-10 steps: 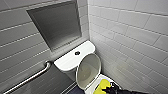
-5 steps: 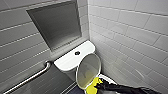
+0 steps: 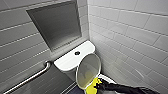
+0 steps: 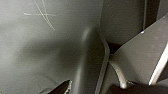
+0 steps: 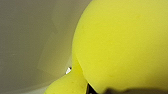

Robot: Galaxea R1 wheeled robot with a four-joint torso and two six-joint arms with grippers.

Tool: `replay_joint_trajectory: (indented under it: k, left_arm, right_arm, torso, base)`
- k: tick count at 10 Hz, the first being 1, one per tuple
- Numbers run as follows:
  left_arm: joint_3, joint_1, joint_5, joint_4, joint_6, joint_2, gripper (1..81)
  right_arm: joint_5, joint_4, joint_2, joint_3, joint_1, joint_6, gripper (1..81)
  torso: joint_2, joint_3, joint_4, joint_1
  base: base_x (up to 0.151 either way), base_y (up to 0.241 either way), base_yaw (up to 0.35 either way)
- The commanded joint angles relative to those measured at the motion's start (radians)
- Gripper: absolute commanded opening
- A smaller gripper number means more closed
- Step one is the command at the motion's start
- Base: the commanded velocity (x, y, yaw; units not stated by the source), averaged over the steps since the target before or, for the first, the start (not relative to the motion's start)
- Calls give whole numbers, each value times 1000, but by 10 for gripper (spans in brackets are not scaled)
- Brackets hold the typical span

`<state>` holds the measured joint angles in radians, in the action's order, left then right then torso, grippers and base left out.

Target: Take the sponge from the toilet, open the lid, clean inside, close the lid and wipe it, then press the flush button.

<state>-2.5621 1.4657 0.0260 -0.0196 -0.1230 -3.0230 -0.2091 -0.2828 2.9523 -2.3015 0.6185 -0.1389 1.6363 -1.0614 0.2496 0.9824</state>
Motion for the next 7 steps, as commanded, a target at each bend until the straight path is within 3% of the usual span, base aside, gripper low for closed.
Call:
replay_joint_trajectory:
  k: [1, 5, 7]
  left_arm:
    - [2, 2, 83, 1, -1, 5, 811]
    - [2, 2, 83, 1, -1, 1, 811]
    - [2, 2, 83, 1, -1, -1, 811]
  right_arm:
    - [-95, 34, 38, 97, -15, 4, 10]
    - [-1, 59, -125, 344, 5, 4, 10]
    - [-1, 57, -146, 361, 10, 4, 10]
  torso:
    - [0, 0, 0, 0]
    - [0, 0, 0, 0]
    - [0, 0, 0, 0]
  base:
    - [0, 0, 0]
    - [0, 0, 0]
    - [0, 0, 0]
